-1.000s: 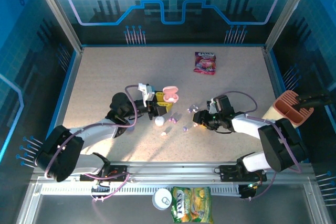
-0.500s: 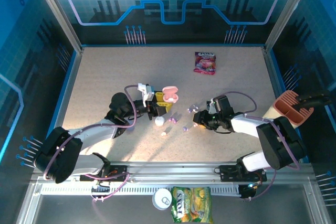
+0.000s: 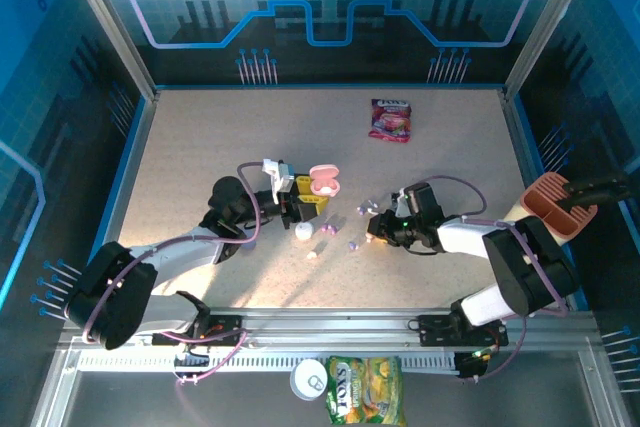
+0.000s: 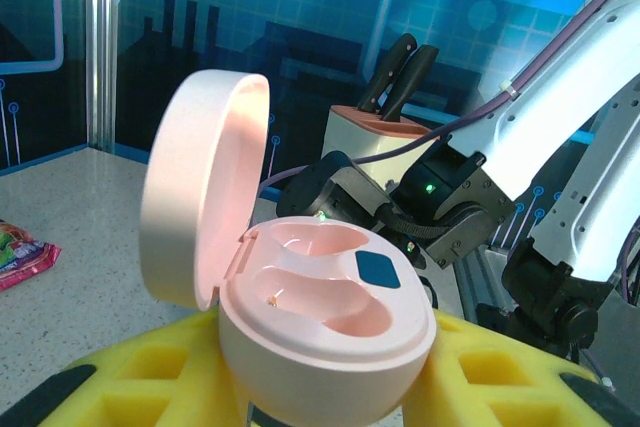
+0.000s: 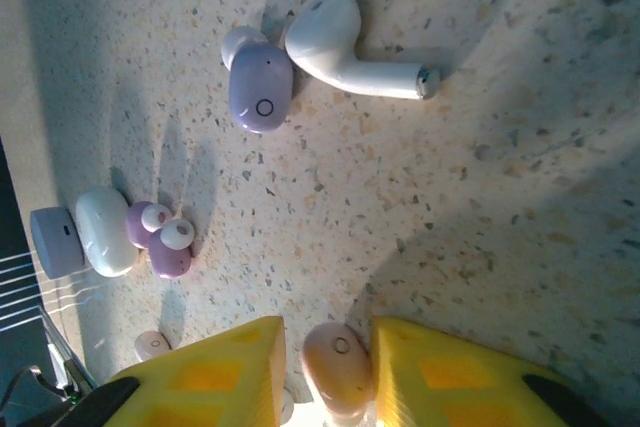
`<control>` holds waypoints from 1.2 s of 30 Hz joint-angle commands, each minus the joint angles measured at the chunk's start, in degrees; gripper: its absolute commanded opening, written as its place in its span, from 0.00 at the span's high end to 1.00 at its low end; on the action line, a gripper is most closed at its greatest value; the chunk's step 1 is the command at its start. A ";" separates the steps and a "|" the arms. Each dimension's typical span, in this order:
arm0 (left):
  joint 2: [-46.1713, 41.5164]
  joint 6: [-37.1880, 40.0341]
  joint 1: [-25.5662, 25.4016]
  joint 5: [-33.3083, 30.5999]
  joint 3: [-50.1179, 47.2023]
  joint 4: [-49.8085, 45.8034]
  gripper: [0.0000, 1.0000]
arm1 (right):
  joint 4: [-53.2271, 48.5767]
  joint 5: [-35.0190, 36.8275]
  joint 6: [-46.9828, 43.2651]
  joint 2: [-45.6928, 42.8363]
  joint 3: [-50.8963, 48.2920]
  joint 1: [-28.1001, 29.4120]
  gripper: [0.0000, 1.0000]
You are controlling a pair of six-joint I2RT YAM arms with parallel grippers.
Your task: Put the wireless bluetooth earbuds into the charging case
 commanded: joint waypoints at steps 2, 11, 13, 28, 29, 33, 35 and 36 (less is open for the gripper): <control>-1.18 1.41 0.24 1.48 -0.99 0.17 0.61 | 3.10 -3.03 1.21 1.65 -1.16 1.71 0.75; -1.02 1.44 0.24 1.50 -1.23 0.32 0.61 | 1.28 -3.70 0.47 1.10 -1.28 2.32 0.76; -1.02 1.53 0.27 1.48 -1.20 0.35 0.61 | 0.24 -3.32 -0.07 0.56 -1.45 2.53 0.76; 0.06 1.00 0.30 1.61 -0.82 1.36 0.61 | -3.77 -2.62 -5.00 3.13 1.00 3.56 0.75; 0.07 1.00 0.24 1.61 -0.82 1.39 0.61 | -3.95 -2.61 -5.37 3.39 1.13 3.80 0.73; 0.07 0.87 0.31 1.56 -0.97 1.49 0.61 | -4.46 -2.13 -5.77 4.30 1.47 4.14 0.76; 0.07 0.92 0.25 1.61 -0.95 1.49 0.61 | -4.55 -1.90 -5.76 4.37 1.43 4.16 0.78; -0.01 0.92 0.24 1.56 -0.92 1.42 0.61 | -4.64 -1.77 -5.73 4.29 1.47 4.16 0.79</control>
